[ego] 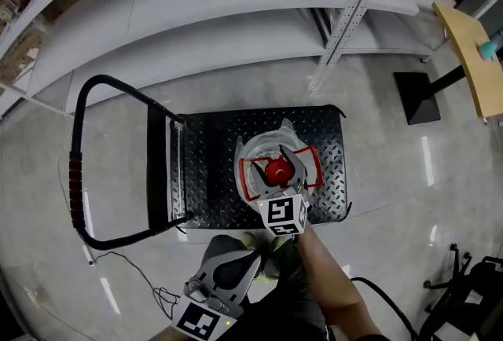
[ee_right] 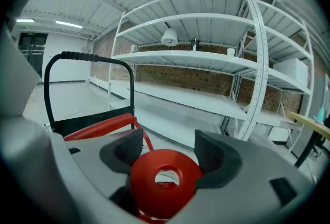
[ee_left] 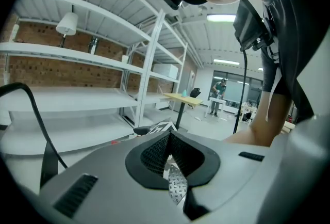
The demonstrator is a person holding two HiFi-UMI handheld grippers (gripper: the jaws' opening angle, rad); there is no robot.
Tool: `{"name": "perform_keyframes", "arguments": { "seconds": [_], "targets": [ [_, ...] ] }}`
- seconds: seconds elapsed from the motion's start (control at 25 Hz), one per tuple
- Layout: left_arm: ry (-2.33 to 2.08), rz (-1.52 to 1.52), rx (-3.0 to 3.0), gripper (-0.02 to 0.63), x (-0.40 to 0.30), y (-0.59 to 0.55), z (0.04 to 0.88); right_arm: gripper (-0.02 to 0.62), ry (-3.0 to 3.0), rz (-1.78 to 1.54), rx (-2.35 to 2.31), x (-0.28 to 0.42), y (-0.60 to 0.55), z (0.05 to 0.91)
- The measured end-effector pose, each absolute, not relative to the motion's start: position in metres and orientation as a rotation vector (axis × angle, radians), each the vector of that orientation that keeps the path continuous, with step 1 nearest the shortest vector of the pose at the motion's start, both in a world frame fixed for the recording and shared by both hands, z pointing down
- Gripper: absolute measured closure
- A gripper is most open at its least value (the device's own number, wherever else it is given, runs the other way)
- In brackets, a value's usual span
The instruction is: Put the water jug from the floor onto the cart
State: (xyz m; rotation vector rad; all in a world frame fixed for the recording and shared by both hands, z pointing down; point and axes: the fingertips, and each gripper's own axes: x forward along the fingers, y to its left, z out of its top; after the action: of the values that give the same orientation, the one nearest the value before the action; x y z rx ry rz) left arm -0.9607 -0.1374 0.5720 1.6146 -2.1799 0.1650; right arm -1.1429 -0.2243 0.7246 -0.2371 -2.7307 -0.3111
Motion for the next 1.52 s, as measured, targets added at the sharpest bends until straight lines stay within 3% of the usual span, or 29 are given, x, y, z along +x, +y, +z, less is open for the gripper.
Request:
{"name": "perform_keyframes", "arguments": {
  "seconds": [0.24,0.48,0.56,0.68,0.76,1.08,1.32,1.52],
  "targets": [
    [-2.219,0.076,1.581,0.601,-0.970,-0.133,0.543,0.295,-2.718,-0.376,-0.205,-1.141,-0.230,0.697],
    [-2.306,-0.041,1.559,0.601,-0.971,-0.124,0.452,0.301,-2.766,-0.260,-0.236,-1.099,-0.211,0.570],
    [-2.340,-0.075,1.557,0.601,-0.969,-0.122,0.415,0.335,-2.807,-0.189,-0.232,-1.073,-0.204,0.509],
    [-2.374,-0.039,1.611,0.601,-0.957,-0.120,0.366,0.442,-2.923,-0.048,-0.220,-1.032,-0.199,0.413],
    [-2.398,-0.002,1.654,0.601,-0.938,-0.117,0.339,0.465,-2.946,0.026,-0.227,-0.996,-0.194,0.368],
    [-2.521,-0.104,1.681,0.601,-0.783,-0.098,0.259,0.545,-3.047,0.043,-0.248,-0.810,-0.162,0.267],
    [-2.430,-0.127,1.593,0.601,-0.610,-0.084,0.277,0.589,-2.988,0.065,-0.290,-0.627,-0.139,0.269],
    [-2.426,-0.079,1.580,0.601,-0.526,-0.068,0.264,0.592,-2.966,0.047,-0.333,-0.542,-0.115,0.258]
  ]
}}
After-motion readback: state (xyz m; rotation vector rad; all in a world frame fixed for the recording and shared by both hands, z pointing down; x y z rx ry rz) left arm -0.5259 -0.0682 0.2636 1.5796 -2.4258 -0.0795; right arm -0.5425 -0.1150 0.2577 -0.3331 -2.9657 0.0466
